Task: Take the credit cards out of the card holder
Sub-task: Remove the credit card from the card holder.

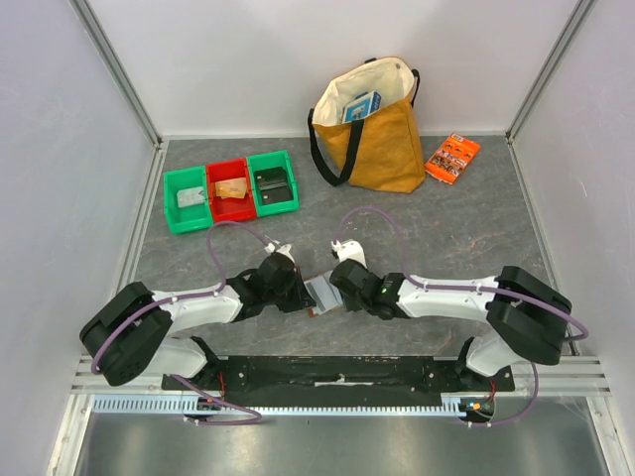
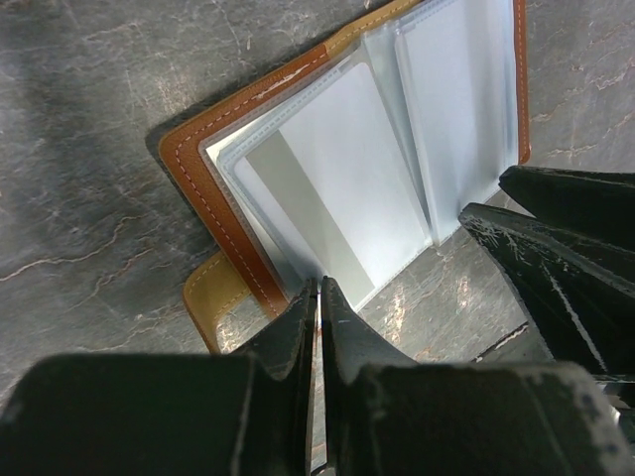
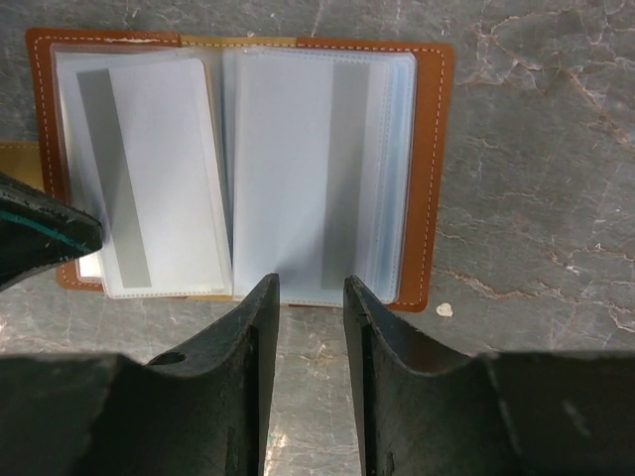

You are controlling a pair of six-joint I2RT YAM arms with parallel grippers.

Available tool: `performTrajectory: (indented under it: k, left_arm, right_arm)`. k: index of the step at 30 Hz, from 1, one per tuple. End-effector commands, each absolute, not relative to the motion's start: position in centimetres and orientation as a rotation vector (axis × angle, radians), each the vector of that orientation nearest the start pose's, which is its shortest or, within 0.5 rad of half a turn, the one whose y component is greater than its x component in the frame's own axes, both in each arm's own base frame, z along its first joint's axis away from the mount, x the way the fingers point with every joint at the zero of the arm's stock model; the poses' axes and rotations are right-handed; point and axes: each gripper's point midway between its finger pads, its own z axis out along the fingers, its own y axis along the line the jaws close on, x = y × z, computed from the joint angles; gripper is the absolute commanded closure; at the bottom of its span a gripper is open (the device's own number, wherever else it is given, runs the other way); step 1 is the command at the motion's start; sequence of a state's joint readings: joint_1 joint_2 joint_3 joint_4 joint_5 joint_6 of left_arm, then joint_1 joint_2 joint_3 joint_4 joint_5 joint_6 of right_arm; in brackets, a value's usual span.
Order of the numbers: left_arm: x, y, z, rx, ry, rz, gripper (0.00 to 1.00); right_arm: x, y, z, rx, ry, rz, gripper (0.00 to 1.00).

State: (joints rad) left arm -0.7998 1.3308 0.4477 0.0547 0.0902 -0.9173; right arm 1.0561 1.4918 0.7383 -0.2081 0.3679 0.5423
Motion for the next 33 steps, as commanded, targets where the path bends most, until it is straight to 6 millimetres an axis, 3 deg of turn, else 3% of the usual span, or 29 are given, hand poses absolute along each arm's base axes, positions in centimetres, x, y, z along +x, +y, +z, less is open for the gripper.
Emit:
performTrajectory:
  k: [1,9,23,33]
  left_arm:
    - [17.7,-25.8,2.5,-0.125,2.583,-0.870,0.91]
    - [17.7,-25.8,2.4,-0.125,2.587,-0.869,0.91]
    - [17.6,-25.9,2.4,-0.116,2.590,-0.876,0.91]
    - [17.6,-25.9,2.4,-0.115,2.589,-0.877,0.92]
  right_arm:
    - [21.4,27.3,4.1,-0.444,2.357,0.159,0.60]
    - [21.4,26.6,2.8,-0.469,2.375,0.037,0.60]
    - [20.8,26.0,1.6,-0.483,2.401,-0.010,0.52]
    - [20.0,26.5,0.3,-0.496,2.461,0.059,0.62]
